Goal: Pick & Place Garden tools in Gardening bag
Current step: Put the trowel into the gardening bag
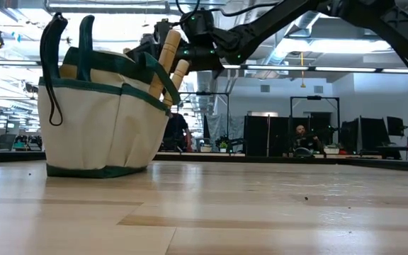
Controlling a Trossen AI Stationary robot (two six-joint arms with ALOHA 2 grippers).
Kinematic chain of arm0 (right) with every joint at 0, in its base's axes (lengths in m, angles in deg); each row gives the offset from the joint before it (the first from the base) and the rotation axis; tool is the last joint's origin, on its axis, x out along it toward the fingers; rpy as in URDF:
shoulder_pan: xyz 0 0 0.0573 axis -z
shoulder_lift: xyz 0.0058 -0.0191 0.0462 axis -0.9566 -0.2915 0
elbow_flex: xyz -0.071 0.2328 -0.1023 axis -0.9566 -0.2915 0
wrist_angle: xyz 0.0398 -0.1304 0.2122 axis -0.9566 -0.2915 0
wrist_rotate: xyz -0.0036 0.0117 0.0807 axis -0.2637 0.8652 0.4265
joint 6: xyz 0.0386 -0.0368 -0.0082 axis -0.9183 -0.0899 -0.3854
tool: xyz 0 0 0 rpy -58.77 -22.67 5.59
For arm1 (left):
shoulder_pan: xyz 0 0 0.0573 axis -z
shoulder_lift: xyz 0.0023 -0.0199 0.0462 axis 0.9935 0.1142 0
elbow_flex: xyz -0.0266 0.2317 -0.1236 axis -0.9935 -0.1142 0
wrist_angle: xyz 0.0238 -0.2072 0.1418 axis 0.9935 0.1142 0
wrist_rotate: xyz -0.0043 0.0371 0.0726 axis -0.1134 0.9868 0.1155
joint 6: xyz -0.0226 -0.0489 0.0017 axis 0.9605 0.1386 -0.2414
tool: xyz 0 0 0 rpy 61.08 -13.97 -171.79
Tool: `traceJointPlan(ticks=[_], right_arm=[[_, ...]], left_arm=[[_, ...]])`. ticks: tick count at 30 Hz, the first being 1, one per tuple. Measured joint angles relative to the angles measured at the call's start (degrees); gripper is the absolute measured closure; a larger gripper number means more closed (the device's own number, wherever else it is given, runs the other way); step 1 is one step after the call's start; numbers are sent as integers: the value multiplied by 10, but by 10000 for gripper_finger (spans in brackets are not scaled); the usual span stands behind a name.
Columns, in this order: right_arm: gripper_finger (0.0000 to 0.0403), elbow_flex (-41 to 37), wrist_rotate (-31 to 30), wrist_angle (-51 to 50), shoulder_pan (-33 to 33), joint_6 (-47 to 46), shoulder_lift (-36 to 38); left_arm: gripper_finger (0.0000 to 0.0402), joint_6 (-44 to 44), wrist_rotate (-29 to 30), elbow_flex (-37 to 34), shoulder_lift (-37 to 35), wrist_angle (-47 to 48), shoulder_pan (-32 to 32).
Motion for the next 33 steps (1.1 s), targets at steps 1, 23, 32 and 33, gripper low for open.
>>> traceJointPlan(ticks=[1, 23, 32, 33], right_arm=[[342, 0, -1, -1, -2, -2, 0], [342, -169, -119, 212, -20, -97, 70], [342, -259, -141, 314, -15, -115, 96], [342, -254, -141, 314, -15, -117, 92]], left_arm=[[399, 0, 0, 0, 0, 0, 0], [399, 20, -35, 0, 0, 0, 0], [399, 15, -35, 0, 0, -2, 0], [399, 15, -34, 0, 0, -2, 0]])
